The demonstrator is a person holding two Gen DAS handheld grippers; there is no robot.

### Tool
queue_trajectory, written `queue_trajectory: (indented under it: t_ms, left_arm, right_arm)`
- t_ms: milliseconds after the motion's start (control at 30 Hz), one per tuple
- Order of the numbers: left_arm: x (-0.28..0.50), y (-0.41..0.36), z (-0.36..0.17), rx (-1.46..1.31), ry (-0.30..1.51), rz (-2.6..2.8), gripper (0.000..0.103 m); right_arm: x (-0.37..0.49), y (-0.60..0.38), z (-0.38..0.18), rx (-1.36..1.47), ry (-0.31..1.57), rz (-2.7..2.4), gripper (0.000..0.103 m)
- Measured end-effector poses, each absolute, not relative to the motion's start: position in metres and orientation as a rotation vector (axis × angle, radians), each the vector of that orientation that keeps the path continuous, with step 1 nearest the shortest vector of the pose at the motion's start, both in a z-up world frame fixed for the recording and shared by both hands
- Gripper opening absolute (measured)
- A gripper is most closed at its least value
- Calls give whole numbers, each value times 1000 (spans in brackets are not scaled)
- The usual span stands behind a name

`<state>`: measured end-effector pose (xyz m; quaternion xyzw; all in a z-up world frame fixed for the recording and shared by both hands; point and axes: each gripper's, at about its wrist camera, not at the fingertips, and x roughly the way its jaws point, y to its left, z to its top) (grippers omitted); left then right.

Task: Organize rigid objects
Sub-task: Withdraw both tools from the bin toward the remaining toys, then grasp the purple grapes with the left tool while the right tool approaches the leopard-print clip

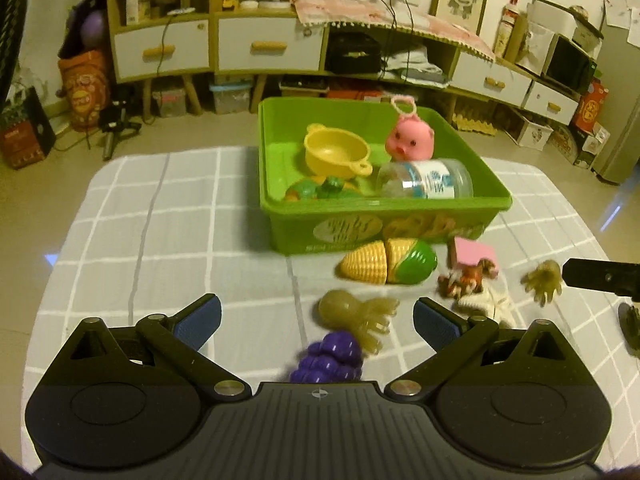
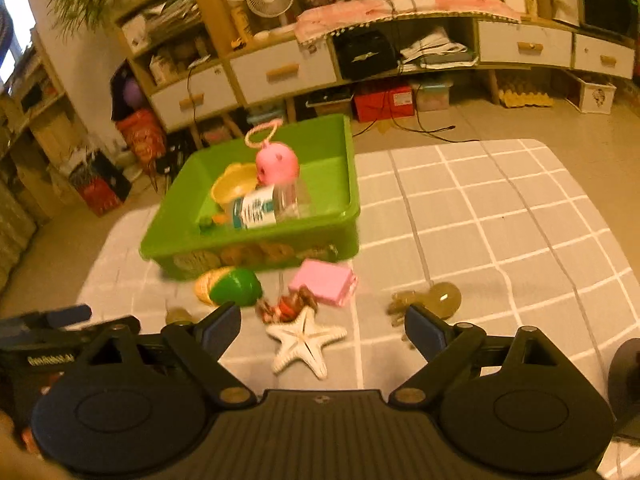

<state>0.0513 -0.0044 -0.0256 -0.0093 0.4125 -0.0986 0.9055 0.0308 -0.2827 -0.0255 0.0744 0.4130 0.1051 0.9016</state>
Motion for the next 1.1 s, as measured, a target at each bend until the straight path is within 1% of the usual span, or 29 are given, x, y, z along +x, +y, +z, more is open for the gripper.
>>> queue_trajectory:
  t_ms: [333,433,700,1100]
  left_arm:
    - [30,2,-41,63,843,-331,101]
    - [25,-1,-47,120,836,-394,101]
    - [19,-8,-62,167,855,-494,101]
    - [27,-1,-73,149,894,-482,98]
  right_arm:
    - [9,-265,-48,-9,929,322,65]
    - [2,-257,-54,-55,951,389,65]
    - [-18,-236,-71,-187,992,587,65]
    - [-27,-221,-95,-369,1024,582,65]
